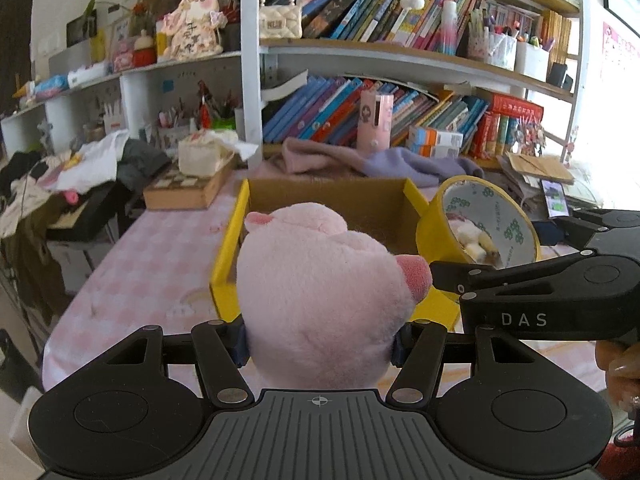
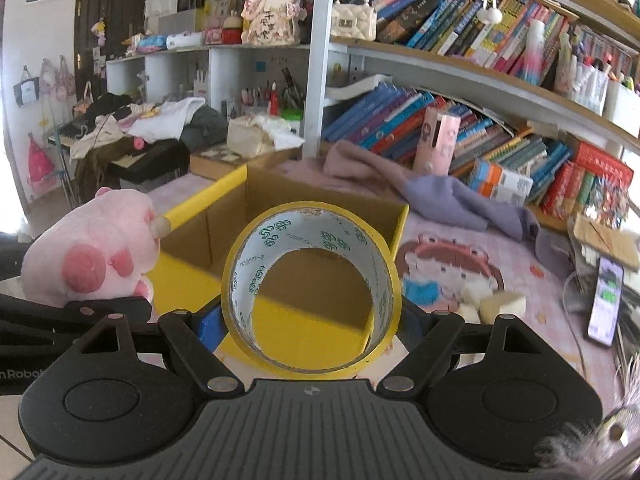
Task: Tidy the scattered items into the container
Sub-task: 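Lower the pig and tape into the yellow box and open both tools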
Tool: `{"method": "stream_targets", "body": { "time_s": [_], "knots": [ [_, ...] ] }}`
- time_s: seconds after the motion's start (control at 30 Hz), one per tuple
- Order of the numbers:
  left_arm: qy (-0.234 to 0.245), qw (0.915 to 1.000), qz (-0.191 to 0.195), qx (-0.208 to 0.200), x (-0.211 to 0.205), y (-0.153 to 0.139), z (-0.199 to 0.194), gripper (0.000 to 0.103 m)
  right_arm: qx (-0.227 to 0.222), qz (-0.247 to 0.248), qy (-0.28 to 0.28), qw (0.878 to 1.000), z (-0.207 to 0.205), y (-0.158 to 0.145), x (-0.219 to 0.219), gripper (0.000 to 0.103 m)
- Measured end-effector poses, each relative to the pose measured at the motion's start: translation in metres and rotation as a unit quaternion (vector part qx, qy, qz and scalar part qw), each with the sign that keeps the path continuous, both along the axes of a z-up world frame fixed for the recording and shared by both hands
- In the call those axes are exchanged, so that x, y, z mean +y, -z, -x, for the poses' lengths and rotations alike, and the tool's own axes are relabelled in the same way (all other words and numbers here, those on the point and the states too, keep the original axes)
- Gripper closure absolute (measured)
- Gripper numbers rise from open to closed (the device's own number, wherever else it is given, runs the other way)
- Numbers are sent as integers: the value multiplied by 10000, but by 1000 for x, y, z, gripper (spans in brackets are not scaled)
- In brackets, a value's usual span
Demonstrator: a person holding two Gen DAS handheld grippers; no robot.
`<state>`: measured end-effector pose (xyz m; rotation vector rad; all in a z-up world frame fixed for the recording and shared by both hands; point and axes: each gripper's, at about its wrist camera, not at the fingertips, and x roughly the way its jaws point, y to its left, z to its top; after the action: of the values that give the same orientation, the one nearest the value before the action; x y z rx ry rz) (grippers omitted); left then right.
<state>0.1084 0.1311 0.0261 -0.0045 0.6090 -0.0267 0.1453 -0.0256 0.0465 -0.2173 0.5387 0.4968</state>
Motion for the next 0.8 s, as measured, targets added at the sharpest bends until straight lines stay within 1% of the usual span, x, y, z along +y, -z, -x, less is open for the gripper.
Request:
{"method": "stream_targets", "body": {
  "time_s": [0.17,0.33,0.43,0.53,0.63,0.67,0.73,0.8],
  "knots": [
    [14,9999,-91,-55,1,-6,-32,43,-54,5,-128,9999,-35,-5,5,22],
    [41,9997,-224,-9,1,-7,-66,43,-45,125,-303,9995,-70,-4,10,22],
    [53,9996,-268,99,2,-4,-84,42,37,273,-463,9985,-91,0,15,22],
    [46,9993,-255,264,5,3,-103,42,154,550,-718,9958,-112,8,23,22],
    [137,9983,-188,536,9,13,-122,42,201,909,-1028,9903,-131,18,34,22],
    [200,9974,-222,656,10,17,-131,42,203,1050,-1144,9877,-136,22,38,22],
    [350,9951,-387,843,9,23,-146,42,162,1401,-1454,9793,-147,30,49,22],
    [524,9915,-632,1008,8,27,-161,42,65,1764,-1798,9677,-156,36,60,22]
  ]
}}
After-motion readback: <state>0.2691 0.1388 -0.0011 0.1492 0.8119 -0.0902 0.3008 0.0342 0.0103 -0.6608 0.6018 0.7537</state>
